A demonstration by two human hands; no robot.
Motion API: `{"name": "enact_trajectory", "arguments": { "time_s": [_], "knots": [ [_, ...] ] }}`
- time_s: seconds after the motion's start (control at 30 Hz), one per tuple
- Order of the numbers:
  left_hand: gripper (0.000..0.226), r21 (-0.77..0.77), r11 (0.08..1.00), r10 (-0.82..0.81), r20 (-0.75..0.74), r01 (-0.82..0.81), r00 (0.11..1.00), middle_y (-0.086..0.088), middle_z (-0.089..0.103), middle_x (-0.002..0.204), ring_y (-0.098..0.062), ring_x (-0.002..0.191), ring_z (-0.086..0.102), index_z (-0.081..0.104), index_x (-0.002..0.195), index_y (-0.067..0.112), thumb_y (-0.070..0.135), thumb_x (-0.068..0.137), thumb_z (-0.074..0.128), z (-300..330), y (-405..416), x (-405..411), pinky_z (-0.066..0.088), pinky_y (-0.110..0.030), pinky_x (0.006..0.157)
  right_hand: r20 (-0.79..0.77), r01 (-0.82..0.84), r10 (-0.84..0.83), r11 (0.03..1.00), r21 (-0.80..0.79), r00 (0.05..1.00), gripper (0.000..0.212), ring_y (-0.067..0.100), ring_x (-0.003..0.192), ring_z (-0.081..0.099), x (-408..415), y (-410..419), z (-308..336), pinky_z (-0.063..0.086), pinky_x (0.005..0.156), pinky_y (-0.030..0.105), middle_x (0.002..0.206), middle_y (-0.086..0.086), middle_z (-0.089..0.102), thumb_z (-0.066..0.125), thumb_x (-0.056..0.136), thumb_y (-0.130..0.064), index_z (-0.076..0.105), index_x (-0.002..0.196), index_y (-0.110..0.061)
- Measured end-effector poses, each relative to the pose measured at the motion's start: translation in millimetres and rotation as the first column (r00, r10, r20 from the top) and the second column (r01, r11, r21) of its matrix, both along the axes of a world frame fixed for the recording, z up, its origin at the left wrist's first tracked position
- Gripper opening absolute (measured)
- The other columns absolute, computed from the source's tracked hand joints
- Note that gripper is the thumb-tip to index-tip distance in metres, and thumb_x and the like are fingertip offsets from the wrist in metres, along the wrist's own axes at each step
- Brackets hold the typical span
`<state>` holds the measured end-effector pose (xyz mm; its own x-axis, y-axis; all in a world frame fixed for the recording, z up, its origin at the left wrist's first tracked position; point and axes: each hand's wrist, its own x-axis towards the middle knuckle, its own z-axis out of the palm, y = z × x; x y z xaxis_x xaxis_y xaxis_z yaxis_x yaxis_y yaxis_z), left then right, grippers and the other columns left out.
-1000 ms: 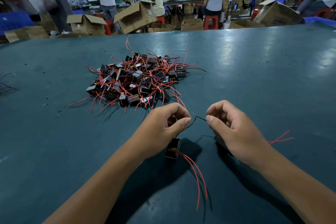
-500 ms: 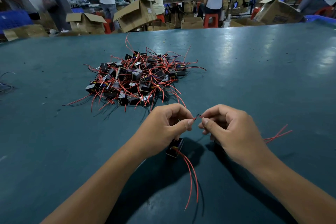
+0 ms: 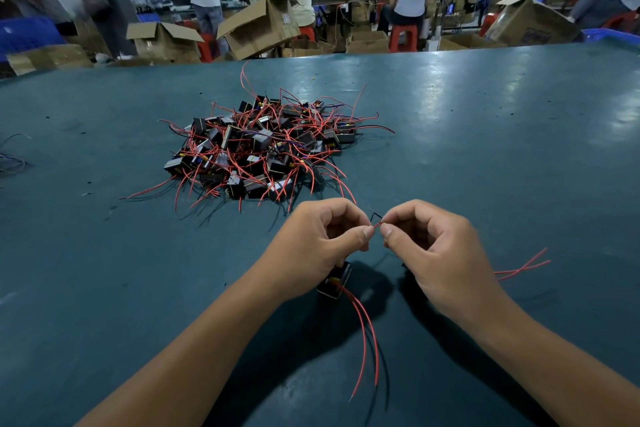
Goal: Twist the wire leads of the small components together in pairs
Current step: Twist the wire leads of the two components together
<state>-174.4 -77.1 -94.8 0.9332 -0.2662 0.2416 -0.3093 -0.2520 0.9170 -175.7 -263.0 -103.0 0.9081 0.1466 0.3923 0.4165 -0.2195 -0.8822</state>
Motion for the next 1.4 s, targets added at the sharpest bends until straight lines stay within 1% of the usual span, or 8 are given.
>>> {"name": "enact_trajectory", "arguments": {
  "time_s": [0.17,0.63,0.77,0.83,0.97,1.07,1.2,1.4],
  "knots": [
    [0.009,-0.015,1.000,-0.008,0.003,0.008,1.000,0.004,0.068,0.069,-0.008,0.053,0.050,0.068,0.088,0.011,0.020,0.091,0.069,-2,-1,1,0.041,-0.017,0.050,-0.010,-0.007,0.007,1.000,0.012,1.000,0.013,0.004,0.057,0.051,1,2,0,0.042,0.056,0.016,0.063,-0.008,0.063,0.072,0.086,-0.014,0.069,0.076,-0.021],
    [0.015,-0.086,0.996,0.012,-0.038,-0.015,0.999,0.000,0.070,0.076,-0.012,0.056,0.051,0.065,0.098,0.016,0.024,0.086,0.070,1,-4,-1,0.045,-0.023,0.051,-0.016,-0.033,0.033,0.999,0.011,0.999,0.012,0.005,0.051,0.038,1,5,0,0.034,0.050,0.018,0.054,-0.012,0.048,0.063,0.081,-0.029,0.063,0.073,-0.020],
    [0.005,0.178,0.977,0.068,0.246,-0.115,0.967,0.019,0.063,0.085,-0.003,0.060,0.050,0.065,0.096,0.029,0.029,0.091,0.067,5,-3,-5,0.040,-0.015,0.059,-0.006,-0.049,0.049,0.999,0.003,0.999,0.011,0.007,0.051,0.039,-1,5,1,0.034,0.049,0.020,0.055,-0.010,0.050,0.065,0.082,-0.026,0.062,0.074,-0.020],
    [0.005,0.282,0.941,0.062,0.396,-0.186,0.916,0.015,0.061,0.085,-0.009,0.067,0.054,0.065,0.091,0.025,0.030,0.092,0.065,9,-4,-7,0.037,-0.012,0.061,0.008,-0.055,0.055,0.998,-0.018,0.998,0.013,0.008,0.051,0.040,-2,4,2,0.035,0.049,0.022,0.056,-0.008,0.051,0.069,0.085,-0.017,0.063,0.075,-0.020],
    [0.019,0.348,0.907,0.051,0.466,-0.236,0.883,0.007,0.059,0.079,-0.017,0.072,0.056,0.063,0.084,0.020,0.038,0.092,0.060,15,-4,-8,0.047,-0.037,0.064,0.091,-0.026,0.035,0.994,-0.105,0.995,0.025,0.003,0.048,0.041,-5,4,5,0.034,0.049,0.012,0.056,-0.013,0.053,0.069,0.084,-0.003,0.062,0.074,-0.024],
    [0.021,0.361,0.906,0.052,0.420,-0.220,0.906,0.007,0.058,0.075,-0.015,0.070,0.054,0.062,0.081,0.019,0.037,0.092,0.060,17,-6,-9,0.046,-0.037,0.062,0.165,0.004,0.024,0.986,-0.169,0.986,0.027,0.003,0.050,0.048,-7,6,7,0.034,0.052,0.007,0.060,-0.018,0.056,0.070,0.082,-0.001,0.061,0.075,-0.027],
    [0.023,0.285,0.947,0.083,0.229,-0.148,0.970,0.012,0.049,0.059,-0.005,0.054,0.041,0.060,0.075,0.015,0.033,0.090,0.058,18,-12,-13,0.032,-0.021,0.052,0.202,0.034,0.001,0.985,-0.170,0.979,0.022,0.002,0.052,0.051,-9,7,6,0.034,0.053,0.006,0.060,-0.018,0.057,0.071,0.081,-0.003,0.063,0.076,-0.023],
    [0.035,0.086,0.983,0.174,-0.173,-0.161,0.969,0.001,0.047,0.050,-0.008,0.044,0.031,0.056,0.052,0.016,0.014,0.086,0.060,21,-16,-12,0.026,-0.017,0.044,0.302,0.085,0.017,0.943,-0.321,0.953,0.002,0.009,0.062,0.055,-12,6,8,0.045,0.059,0.026,0.065,-0.012,0.058,0.064,0.078,-0.019,0.064,0.077,-0.018]
  ]
}}
